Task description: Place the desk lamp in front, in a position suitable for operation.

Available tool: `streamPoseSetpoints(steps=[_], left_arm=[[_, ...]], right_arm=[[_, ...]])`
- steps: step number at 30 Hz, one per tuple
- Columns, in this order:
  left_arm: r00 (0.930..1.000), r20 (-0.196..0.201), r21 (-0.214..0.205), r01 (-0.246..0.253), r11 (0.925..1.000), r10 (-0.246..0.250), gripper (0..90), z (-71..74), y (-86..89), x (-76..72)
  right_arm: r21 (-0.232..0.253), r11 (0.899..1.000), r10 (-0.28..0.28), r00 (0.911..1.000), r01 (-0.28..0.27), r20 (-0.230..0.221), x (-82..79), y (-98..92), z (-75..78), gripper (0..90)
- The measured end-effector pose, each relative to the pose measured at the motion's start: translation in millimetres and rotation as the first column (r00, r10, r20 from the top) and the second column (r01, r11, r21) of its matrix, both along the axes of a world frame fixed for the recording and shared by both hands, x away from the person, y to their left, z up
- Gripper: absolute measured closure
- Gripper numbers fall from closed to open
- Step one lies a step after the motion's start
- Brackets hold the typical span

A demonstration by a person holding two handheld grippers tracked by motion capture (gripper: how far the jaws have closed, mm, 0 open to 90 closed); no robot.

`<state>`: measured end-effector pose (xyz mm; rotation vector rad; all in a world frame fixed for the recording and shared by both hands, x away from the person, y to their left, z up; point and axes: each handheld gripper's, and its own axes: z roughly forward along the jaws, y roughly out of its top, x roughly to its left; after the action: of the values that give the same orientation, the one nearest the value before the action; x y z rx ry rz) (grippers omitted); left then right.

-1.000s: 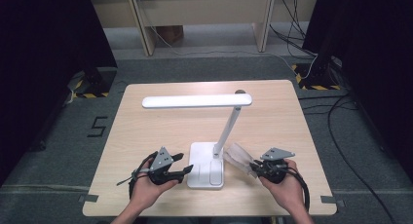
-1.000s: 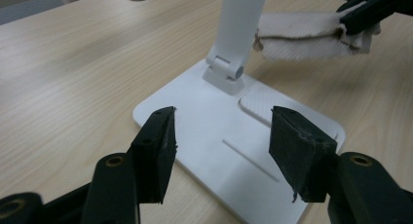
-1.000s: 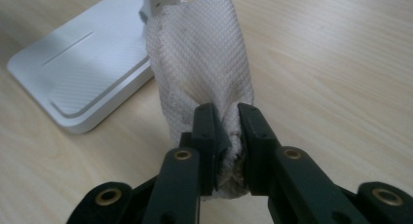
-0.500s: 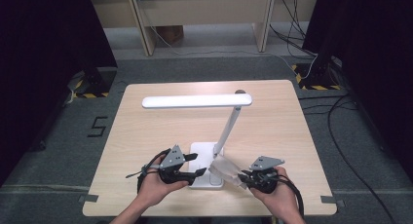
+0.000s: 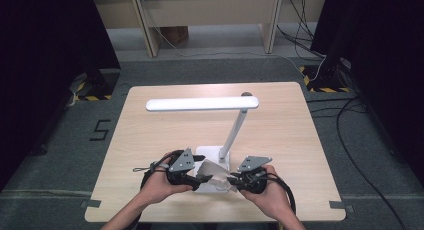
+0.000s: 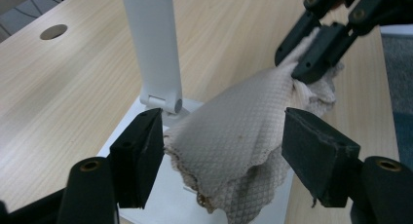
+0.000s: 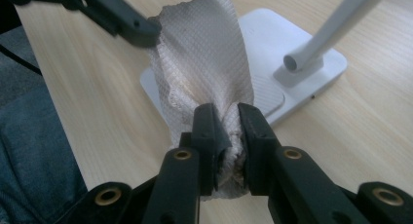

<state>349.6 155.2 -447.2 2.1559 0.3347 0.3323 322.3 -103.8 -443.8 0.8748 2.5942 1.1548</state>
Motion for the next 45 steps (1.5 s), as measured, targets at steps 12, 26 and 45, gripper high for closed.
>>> streamPoseSetpoints(steps=[12,26,45], left_arm=[[0.9936,0.033,0.089,0.105,0.9905,-0.108,43.8,-12.1,3.3,-3.6],[0.9971,0.053,0.039,0.053,0.9978,-0.055,78.6,-6.1,15.7,-8.8],[0.9812,0.167,0.016,-0.101,0.9948,0.097,80.9,10.1,57.6,-18.2]], right_arm=[[0.054,0.998,0.041,0.9991,-0.041,0.008,1.3,7.1,7.6,79.2],[0.091,0.995,0.032,0.9992,-0.034,0.024,3.9,11.3,6.4,78.6],[0.359,0.924,-0.193,0.9708,0.131,0.142,17.8,-11.1,11.8,53.7]])
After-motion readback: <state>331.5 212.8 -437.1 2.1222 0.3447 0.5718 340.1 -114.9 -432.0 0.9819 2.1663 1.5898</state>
